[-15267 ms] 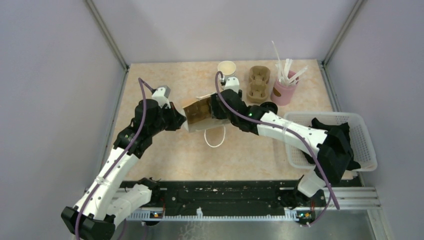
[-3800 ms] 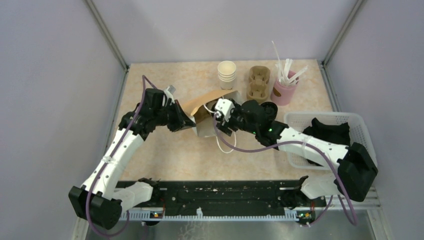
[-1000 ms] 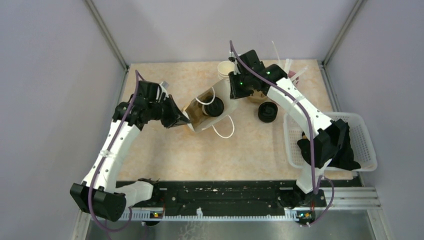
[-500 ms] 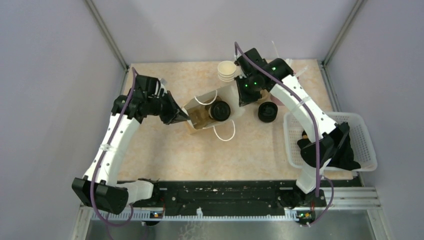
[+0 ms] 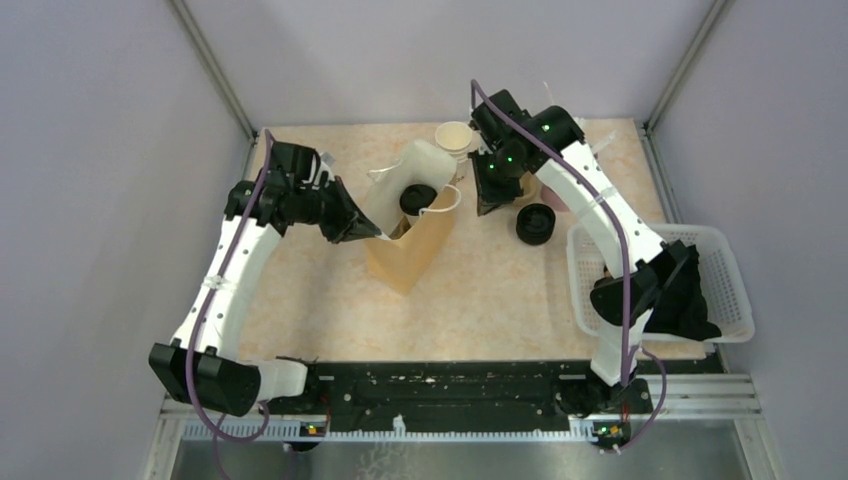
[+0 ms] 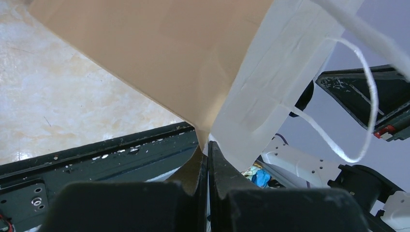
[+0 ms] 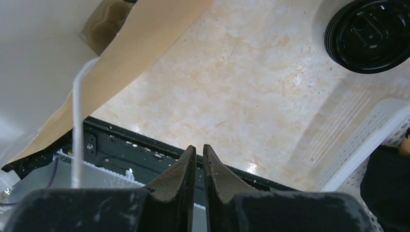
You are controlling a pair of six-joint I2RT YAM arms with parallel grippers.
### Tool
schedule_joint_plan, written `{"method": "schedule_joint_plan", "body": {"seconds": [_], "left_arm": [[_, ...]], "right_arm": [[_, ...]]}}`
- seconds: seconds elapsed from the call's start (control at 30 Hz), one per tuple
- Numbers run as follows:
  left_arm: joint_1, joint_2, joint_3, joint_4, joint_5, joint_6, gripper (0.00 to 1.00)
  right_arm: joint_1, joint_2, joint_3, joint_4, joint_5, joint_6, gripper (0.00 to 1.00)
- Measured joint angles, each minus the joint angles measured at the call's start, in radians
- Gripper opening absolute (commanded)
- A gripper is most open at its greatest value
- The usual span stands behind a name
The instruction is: Pack the takeout coffee
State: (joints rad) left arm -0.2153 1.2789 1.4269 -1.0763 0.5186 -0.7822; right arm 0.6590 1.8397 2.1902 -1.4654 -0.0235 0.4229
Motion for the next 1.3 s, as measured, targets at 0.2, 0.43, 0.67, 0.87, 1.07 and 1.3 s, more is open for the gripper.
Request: {"method": "schedule_joint_plan", "body": {"seconds": [0.2,0.43,0.67,0.87,1.07,1.3], "left_arm": [[0.014,0.007,0.0,-0.001,0.011,0.01,0.11],[0.034,0.007,0.0,-0.002,0.018,0.033,0.33],[0.051,0.005,-0.001,-0.014,0.02,0.071,0.57],[0.064,-0.01,-0.002,-0.027,0.009,0.12,0.75],[0.071,-0.052,0.006,-0.023,-0.038,0.196,0.83],[0.071,-0.119,0.022,0.038,-0.053,0.267,0.84]], "right_arm": [[-0.011,-0.008,0.023,0.047,0.001,0.019,0.25],[-0.153,-0.073,0.008,0.163,0.003,0.014,0.35],[-0.321,-0.12,0.009,0.255,0.057,-0.064,0.45],[-0.384,-0.094,0.009,0.264,0.109,-0.121,0.55],[-0.464,-0.034,0.009,0.291,0.158,-0.179,0.58],[-0.508,0.057,-0.003,0.485,0.16,-0.264,0.66]]}}
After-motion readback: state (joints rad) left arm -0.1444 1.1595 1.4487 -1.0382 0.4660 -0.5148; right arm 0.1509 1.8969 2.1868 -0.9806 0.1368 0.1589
